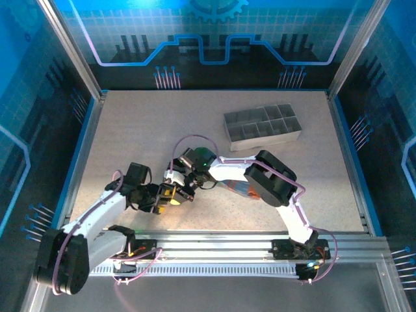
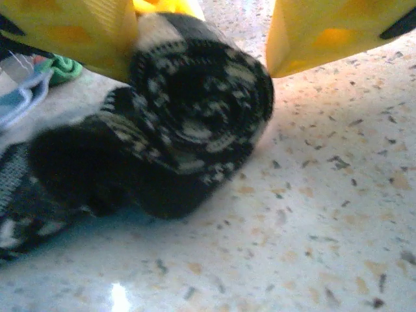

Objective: Roll the socks

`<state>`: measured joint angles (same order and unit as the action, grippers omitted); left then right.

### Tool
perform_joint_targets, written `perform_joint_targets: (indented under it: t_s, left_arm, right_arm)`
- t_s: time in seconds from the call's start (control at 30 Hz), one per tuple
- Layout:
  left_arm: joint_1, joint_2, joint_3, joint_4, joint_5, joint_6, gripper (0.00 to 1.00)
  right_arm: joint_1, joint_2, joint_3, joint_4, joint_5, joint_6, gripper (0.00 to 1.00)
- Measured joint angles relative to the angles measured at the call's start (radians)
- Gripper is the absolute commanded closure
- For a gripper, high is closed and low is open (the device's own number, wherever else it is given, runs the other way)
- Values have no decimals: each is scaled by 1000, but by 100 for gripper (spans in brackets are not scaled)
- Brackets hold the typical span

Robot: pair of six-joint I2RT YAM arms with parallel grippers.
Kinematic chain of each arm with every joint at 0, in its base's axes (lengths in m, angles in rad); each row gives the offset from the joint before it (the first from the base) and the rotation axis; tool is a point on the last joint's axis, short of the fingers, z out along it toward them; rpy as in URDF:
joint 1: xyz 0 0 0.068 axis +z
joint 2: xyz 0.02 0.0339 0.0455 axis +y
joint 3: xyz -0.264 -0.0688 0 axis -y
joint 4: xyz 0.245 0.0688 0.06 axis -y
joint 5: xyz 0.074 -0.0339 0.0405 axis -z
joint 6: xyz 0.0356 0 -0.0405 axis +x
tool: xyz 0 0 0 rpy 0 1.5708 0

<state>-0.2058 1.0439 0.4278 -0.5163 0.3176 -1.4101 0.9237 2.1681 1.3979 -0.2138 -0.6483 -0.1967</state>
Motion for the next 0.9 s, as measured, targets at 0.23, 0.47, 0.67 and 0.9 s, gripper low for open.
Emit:
perform_joint_targets:
  t_s: [0.23, 0.47, 0.67, 0.9]
  left_arm:
    - [-13, 65, -4, 26, -17, 7, 100]
    - [-18, 136, 50, -30, -6, 22, 100]
    - [-17, 197, 107, -113, -6, 25, 100]
    - [0, 252, 145, -149, 6, 32, 100]
  right_arm:
    - [-2, 10, 9, -28, -34, 28, 85]
    - [49, -198, -257, 181, 174, -49, 40]
    - [167, -397, -471, 360, 532, -253, 38]
    - [280, -392, -497, 470, 758, -466, 41]
